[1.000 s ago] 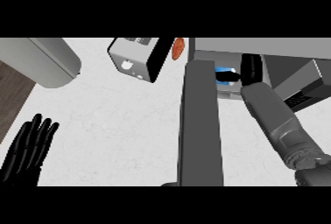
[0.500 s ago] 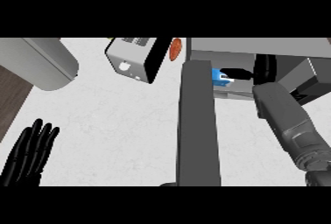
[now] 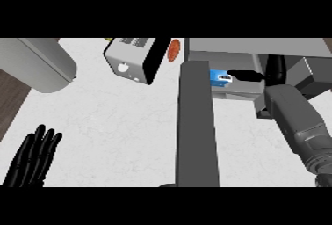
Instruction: Pick up the milk, place it into the microwave and close the microwave
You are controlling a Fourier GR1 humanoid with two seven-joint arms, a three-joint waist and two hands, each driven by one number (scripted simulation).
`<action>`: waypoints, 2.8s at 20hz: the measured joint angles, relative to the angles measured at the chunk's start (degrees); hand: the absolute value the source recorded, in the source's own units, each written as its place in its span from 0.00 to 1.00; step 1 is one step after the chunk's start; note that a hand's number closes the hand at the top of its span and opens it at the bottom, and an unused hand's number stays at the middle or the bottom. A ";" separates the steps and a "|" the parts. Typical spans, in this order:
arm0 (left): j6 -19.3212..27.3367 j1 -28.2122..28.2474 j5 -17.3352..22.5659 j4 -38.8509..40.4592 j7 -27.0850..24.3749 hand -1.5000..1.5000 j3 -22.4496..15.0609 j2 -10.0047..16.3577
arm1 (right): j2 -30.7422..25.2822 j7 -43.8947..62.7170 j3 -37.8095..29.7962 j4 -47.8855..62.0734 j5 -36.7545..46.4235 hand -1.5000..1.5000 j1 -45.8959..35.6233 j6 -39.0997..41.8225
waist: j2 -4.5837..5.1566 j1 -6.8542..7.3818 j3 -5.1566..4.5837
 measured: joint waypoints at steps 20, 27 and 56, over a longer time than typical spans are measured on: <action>3.05 0.42 -2.21 0.29 -0.30 0.00 -4.37 -0.74 | 5.88 -4.85 -1.59 -4.21 -4.53 0.00 11.25 17.03 | -1.62 -2.33 -0.54; 2.54 1.33 -1.47 1.48 -1.21 0.00 -4.21 -0.18 | 7.99 -8.11 -1.38 -6.21 -5.95 0.00 19.56 21.49 | -1.49 -2.96 -0.25; -8.41 -18.28 -4.05 19.60 2.83 1.00 -14.04 2.26 | 11.26 -12.29 6.91 -44.82 -13.54 0.00 65.22 40.77 | -1.28 -4.32 -0.12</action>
